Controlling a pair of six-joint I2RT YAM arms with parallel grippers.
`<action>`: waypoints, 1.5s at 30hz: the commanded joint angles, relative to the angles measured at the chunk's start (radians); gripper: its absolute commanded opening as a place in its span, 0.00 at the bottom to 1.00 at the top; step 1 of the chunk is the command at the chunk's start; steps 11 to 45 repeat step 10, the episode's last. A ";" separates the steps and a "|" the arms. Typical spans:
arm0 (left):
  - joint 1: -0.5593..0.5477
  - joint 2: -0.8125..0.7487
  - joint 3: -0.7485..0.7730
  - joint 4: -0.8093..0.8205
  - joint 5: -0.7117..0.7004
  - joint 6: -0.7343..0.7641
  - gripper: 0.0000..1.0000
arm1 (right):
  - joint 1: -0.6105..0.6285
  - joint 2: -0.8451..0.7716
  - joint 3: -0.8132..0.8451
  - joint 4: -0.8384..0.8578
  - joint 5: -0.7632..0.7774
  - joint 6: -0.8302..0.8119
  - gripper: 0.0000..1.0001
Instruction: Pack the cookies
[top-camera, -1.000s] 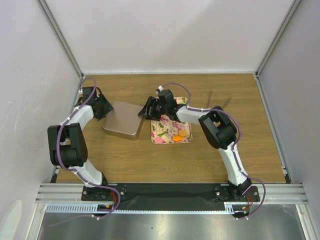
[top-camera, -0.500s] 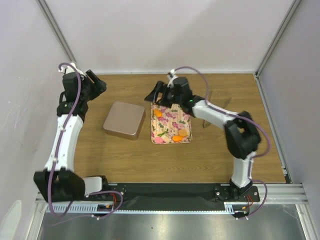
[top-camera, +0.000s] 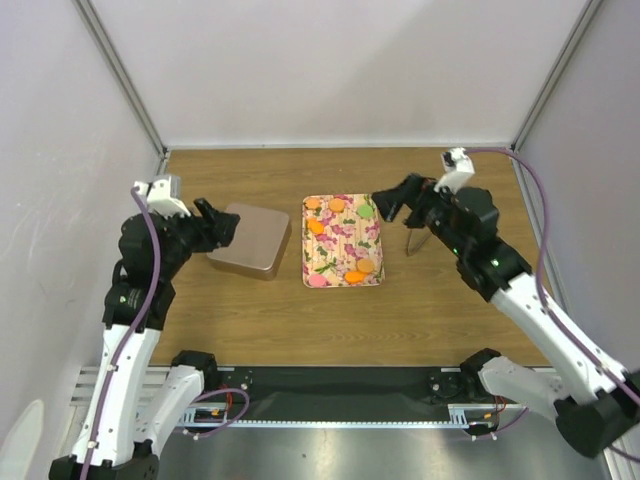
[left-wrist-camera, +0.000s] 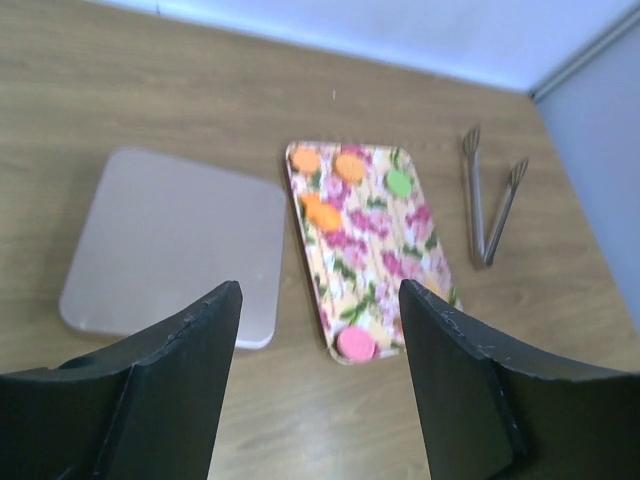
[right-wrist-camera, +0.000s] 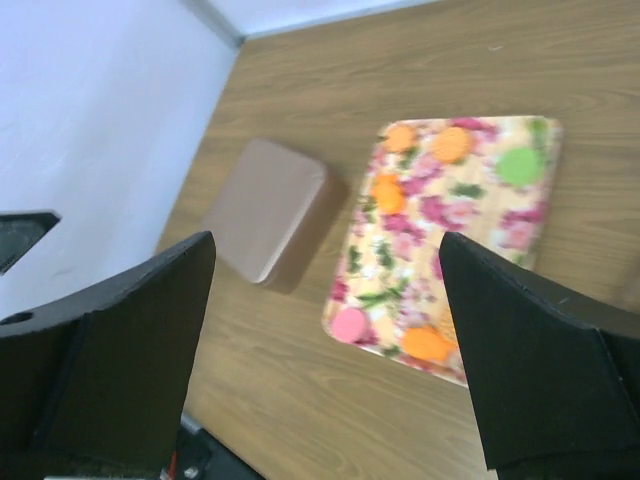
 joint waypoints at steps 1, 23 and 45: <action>-0.006 -0.044 -0.065 -0.023 0.068 0.041 0.71 | -0.004 -0.136 -0.067 -0.142 0.190 -0.086 1.00; -0.006 -0.094 -0.134 -0.011 0.146 0.042 0.71 | -0.018 -0.193 -0.121 -0.167 0.230 -0.096 1.00; -0.006 -0.094 -0.134 -0.011 0.146 0.042 0.71 | -0.018 -0.193 -0.121 -0.167 0.230 -0.096 1.00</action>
